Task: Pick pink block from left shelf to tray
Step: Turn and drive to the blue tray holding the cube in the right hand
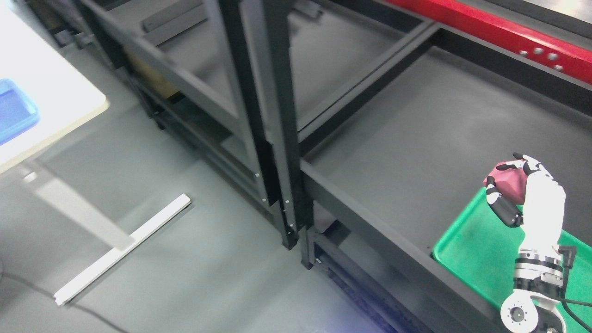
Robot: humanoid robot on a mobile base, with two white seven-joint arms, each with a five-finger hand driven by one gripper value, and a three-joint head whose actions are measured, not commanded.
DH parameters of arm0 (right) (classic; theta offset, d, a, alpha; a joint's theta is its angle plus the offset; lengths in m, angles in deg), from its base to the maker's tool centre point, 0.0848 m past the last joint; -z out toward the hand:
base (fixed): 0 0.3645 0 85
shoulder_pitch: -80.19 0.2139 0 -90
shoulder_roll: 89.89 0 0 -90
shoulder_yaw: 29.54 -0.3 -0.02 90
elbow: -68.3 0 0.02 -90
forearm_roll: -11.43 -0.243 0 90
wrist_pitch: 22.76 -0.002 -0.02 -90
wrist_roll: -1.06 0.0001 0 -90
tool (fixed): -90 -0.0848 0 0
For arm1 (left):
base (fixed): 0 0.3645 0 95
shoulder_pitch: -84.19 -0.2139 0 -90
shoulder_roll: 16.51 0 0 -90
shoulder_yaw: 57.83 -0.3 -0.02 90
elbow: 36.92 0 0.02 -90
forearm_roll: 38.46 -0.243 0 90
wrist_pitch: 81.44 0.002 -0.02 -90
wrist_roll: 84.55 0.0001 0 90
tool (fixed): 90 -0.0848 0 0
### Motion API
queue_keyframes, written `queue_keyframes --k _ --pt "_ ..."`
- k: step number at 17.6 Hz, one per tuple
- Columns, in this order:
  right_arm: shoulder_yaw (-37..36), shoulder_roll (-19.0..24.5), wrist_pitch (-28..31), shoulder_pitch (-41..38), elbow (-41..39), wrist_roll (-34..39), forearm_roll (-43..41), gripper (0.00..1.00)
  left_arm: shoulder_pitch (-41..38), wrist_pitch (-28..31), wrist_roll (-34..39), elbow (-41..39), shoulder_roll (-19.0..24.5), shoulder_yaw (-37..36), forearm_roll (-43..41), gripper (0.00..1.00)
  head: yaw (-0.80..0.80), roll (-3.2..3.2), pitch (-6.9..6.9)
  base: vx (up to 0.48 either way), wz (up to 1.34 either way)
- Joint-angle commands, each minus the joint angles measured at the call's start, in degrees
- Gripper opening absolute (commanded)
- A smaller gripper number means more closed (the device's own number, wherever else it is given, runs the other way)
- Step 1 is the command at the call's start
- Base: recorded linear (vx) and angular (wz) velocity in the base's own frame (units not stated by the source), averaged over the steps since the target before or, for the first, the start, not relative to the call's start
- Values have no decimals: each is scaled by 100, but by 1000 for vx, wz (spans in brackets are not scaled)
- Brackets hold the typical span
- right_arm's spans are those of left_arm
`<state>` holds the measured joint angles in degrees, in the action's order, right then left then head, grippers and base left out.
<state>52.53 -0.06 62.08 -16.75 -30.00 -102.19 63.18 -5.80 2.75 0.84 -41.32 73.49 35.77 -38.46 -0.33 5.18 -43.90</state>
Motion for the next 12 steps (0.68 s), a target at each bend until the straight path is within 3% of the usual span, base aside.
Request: queue_keyframes --k 1,12 --pt "-16 -141 -2 17 -22 -2 -8 2 -54 0 4 0 100 0 -9 100 0 0 0 -93 544" --pt "-16 -141 -2 17 -22 -2 -8 2 -54 0 4 0 100 0 -9 100 0 0 -3 -148 846"
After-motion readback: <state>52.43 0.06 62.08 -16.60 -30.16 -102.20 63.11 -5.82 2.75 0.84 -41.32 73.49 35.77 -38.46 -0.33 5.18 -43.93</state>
